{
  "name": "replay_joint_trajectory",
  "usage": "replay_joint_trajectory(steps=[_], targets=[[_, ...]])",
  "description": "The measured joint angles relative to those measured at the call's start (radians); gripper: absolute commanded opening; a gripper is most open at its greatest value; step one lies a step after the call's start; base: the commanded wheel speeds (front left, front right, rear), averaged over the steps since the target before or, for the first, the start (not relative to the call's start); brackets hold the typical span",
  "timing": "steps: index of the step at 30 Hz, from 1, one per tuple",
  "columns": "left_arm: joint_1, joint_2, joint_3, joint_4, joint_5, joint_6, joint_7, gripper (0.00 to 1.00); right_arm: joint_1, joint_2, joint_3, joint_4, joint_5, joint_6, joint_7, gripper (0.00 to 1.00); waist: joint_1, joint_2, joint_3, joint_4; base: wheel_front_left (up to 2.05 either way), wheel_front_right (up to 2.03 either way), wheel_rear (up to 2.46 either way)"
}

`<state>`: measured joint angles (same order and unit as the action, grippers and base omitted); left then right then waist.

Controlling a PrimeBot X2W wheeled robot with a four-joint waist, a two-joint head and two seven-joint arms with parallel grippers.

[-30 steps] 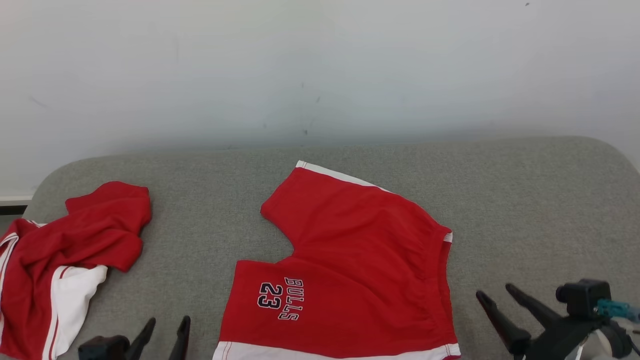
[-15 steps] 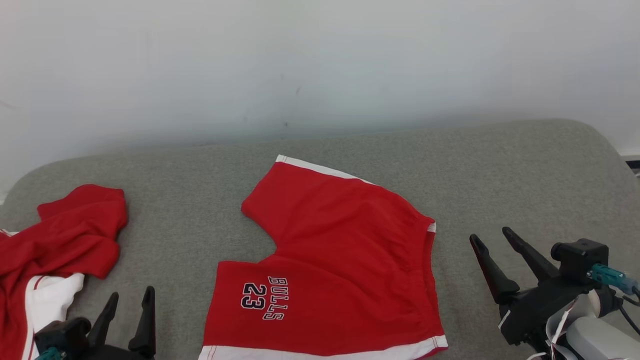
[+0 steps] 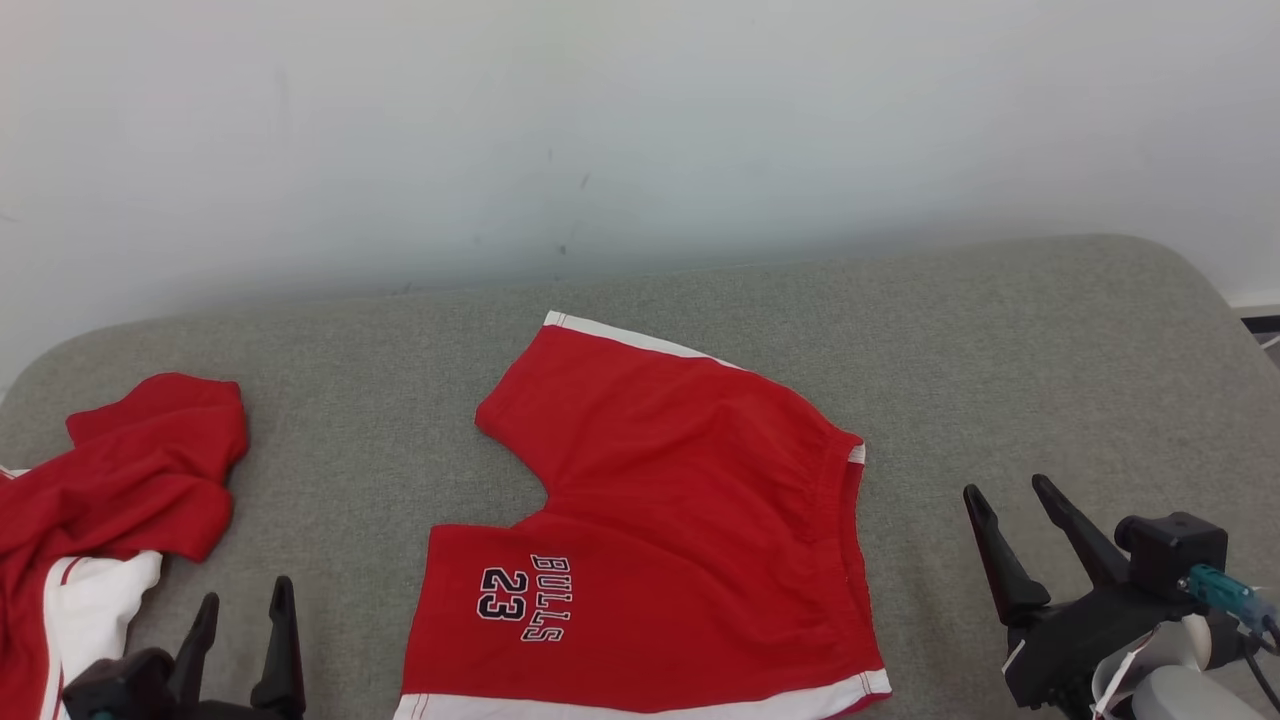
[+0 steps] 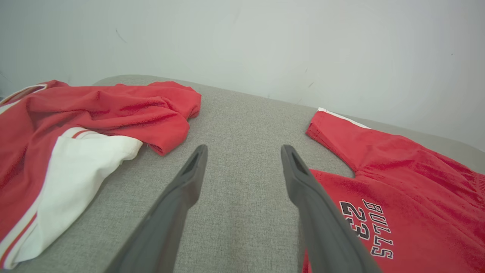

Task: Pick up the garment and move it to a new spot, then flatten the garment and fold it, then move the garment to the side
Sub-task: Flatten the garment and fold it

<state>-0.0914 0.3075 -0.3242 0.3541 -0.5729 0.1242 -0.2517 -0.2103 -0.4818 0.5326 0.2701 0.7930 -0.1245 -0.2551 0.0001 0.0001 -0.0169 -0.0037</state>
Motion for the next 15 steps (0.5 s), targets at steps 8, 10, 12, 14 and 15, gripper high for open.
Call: replay_joint_trajectory(steps=[8,10,12,14,15], targets=[[0.01,-0.017,0.012,0.007,0.066,0.0,0.0,1.0,0.018,0.029,-0.036,0.008,-0.065,0.0,0.0,1.0,-0.0001,0.0,-0.005,-0.003,0.0,0.0,0.0],[0.01,-0.024,0.022,0.006,0.083,0.0,0.0,1.0,0.019,0.035,-0.043,0.007,-0.078,0.0,0.0,1.0,0.0,0.0,-0.006,-0.004,0.0,0.0,0.0],[0.01,-0.029,0.032,0.003,0.096,0.0,0.0,1.0,0.023,0.038,-0.047,0.007,-0.085,0.0,0.0,1.0,0.0,0.0,-0.007,-0.006,0.0,0.0,0.0],[0.011,-0.036,0.04,-0.004,0.101,0.0,0.0,1.0,0.03,0.041,-0.052,0.006,-0.097,0.0,0.0,1.0,0.0,0.0,-0.009,-0.007,0.0,0.0,0.0],[0.011,-0.04,0.043,-0.007,0.103,0.0,0.0,1.0,0.036,0.043,-0.055,0.005,-0.103,0.0,0.0,1.0,-0.0001,0.0,-0.009,-0.008,0.0,0.0,0.0]])
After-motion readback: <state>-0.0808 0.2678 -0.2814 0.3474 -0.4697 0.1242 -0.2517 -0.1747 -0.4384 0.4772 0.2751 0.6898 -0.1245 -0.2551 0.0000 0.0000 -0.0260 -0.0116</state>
